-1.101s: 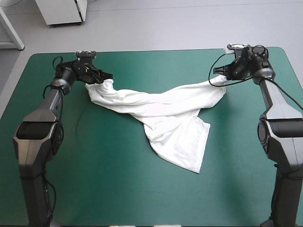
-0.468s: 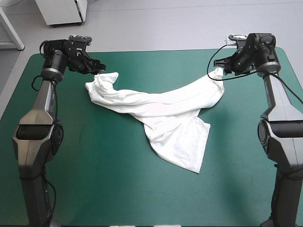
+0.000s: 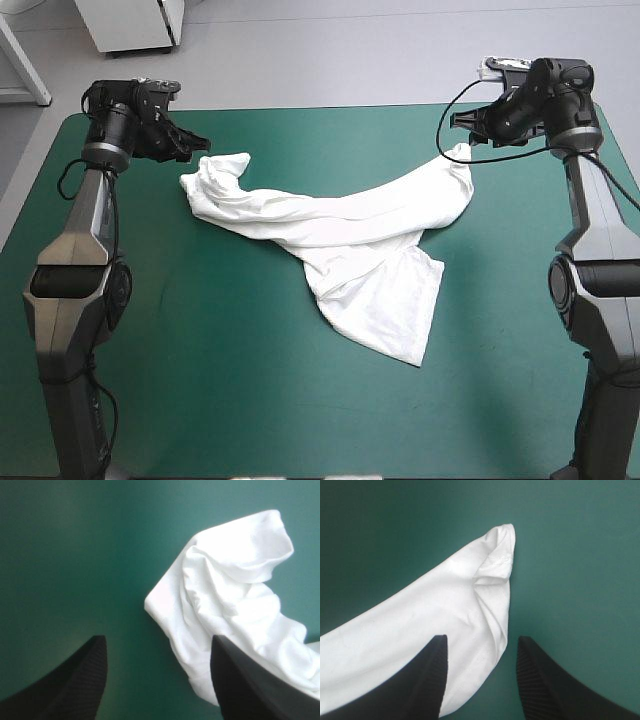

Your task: Fold the cloth

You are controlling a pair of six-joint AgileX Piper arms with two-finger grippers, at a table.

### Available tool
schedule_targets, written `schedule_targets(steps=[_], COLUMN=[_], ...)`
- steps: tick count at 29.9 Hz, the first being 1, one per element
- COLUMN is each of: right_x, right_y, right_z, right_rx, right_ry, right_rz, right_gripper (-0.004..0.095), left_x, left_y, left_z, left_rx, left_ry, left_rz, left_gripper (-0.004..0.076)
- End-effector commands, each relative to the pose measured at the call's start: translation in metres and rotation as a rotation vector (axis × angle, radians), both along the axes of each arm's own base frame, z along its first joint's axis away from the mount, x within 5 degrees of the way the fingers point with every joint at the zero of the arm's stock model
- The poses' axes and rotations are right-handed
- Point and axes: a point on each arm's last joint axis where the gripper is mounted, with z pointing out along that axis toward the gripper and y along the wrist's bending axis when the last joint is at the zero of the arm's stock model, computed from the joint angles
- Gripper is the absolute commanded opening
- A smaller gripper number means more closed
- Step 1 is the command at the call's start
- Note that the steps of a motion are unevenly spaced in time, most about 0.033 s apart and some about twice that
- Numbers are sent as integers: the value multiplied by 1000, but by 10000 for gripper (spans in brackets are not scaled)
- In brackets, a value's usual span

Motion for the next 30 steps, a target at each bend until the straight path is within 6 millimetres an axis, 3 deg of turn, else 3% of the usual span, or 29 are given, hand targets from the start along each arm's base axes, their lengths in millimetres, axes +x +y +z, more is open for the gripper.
schedule_targets(steps=[1,10,23,27,29,30], right_x=[-20,-20,-19,-20,-22,-24], right_y=[-3,-2,-2,-2,-1,1], right_z=[45,46,46,46,48,49], right_rx=[17,29,27,26,38,41], right_ry=[-109,-109,-119,-110,-113,-114], right_rz=[1,8,10,11,17,22], right_gripper=[417,415,415,415,415,415], left_x=[-8,15,32,32,32,32], left_y=[6,12,12,12,13,13], left_z=[30,-29,-58,-60,-59,-59], left_rx=[-3,-54,-42,-40,-34,-31], left_ry=[-87,40,26,33,31,31], left_rz=[46,71,60,61,59,54], left_gripper=[438,382,333,158,-2,-18])
